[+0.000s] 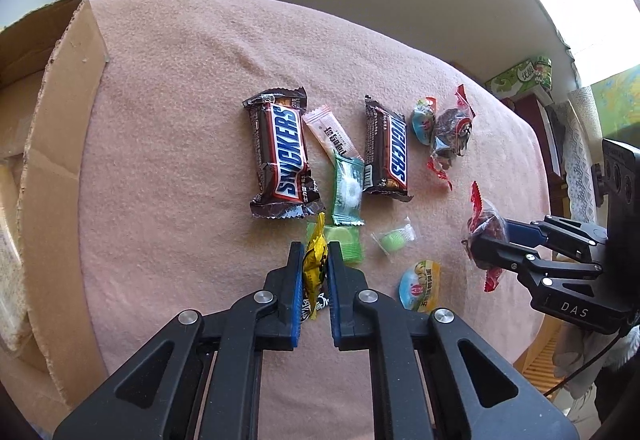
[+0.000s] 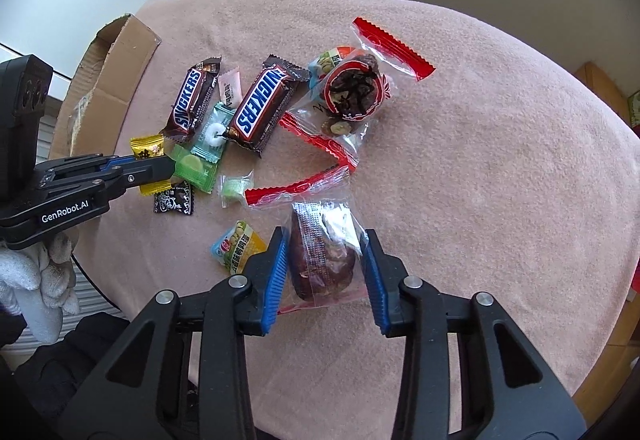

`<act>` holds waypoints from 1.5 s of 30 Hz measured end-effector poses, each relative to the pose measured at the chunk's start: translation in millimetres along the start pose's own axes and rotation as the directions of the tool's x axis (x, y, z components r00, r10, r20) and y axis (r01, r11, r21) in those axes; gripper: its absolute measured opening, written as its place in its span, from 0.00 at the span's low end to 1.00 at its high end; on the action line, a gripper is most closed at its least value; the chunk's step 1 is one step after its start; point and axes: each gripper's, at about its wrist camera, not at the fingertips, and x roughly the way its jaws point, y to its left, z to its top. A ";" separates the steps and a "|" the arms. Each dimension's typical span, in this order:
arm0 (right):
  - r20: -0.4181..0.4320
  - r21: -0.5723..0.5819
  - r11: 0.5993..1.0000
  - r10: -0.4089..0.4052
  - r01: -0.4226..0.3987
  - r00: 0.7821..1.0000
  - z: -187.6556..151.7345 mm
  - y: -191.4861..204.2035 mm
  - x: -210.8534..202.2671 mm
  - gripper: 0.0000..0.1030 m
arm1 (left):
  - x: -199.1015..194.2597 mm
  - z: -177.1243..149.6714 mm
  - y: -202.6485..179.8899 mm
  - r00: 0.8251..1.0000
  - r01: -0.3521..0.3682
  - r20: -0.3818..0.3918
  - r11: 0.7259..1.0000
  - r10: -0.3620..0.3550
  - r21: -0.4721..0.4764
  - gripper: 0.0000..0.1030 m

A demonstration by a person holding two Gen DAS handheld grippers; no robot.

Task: Organize snacks
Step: 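Grasp the yellow candy with the left tool while the right tool grasps the cookie bag, then carry both snacks to the box and open both tools to drop them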

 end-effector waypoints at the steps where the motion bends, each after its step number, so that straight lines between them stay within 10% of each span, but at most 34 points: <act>1: 0.004 0.004 1.000 0.000 0.000 1.000 0.2 -0.7 -3.9 0.37 | -1.1 -0.4 0.1 1.000 0.001 0.002 1.000 -0.001 -0.001 0.09; 15: 0.072 -0.029 0.999 0.023 -0.021 0.997 14.0 19.0 -46.5 0.37 | -33.0 -1.9 14.8 0.998 0.027 0.058 0.999 -0.025 -0.037 0.09; 45: 0.125 -0.308 0.949 0.105 -0.062 0.987 118.2 217.9 -25.4 0.37 | -123.7 -9.3 144.3 0.974 -0.076 0.190 0.971 0.120 -0.226 0.09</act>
